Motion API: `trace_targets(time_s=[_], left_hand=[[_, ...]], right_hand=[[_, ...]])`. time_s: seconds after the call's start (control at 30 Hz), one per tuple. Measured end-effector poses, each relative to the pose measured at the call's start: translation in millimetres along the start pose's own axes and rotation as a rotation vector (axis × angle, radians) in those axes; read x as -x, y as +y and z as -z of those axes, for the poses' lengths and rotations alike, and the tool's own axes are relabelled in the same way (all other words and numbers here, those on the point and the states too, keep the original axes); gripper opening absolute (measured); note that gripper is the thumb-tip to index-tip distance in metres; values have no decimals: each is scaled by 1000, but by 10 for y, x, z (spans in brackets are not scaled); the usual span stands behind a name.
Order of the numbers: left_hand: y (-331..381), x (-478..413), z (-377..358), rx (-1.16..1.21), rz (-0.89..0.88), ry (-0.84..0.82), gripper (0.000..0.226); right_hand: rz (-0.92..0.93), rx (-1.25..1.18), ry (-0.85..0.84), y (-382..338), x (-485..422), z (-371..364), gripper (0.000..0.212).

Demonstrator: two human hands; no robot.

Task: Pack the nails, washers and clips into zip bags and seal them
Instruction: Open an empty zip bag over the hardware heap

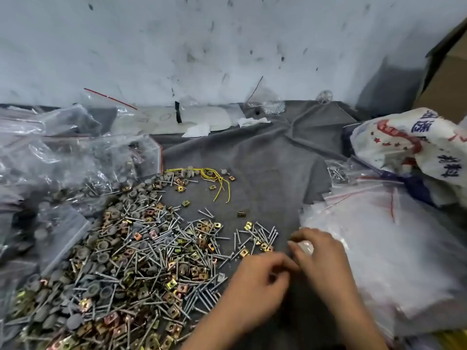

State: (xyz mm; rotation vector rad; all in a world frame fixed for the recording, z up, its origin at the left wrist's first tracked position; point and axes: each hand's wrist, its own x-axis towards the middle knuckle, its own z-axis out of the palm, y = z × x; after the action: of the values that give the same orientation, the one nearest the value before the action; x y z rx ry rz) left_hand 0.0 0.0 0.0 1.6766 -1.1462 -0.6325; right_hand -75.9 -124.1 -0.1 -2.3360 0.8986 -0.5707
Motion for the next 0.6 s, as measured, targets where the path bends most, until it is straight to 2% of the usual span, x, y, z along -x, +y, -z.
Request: trace_targets(time_s=[0.07,0.1,0.13,0.2,0.27,0.37,0.47,0.6], left_hand=[[-14,-304,-159,-183,-33,182,27],[-38,-421,-262,-240,-69,210,28],[-24,-478,-343,-278,-91,202,32],[-168,-507,-502,-324,-120,200,40],[-305,-461,-559,-357,-122,230,40],[-400,-527,-557,-279,-119,271,31],[-397,-558,-518,-209,-117,306,25],[-416,-522,-558,-241,-169,289,24]], right_hand=[[-30,176,136,107,-199,27,10],[-85,274,164,195,-308,49,18],[-172,368,157,237,-390,111,28],[-317,445,23,345,-478,132,44],[-379,437,-60,423,-477,72,38],[-365,455,78,495,-458,63,24],[-353,384,160,569,-446,94,24],[-332,290,223,641,-520,101,32]])
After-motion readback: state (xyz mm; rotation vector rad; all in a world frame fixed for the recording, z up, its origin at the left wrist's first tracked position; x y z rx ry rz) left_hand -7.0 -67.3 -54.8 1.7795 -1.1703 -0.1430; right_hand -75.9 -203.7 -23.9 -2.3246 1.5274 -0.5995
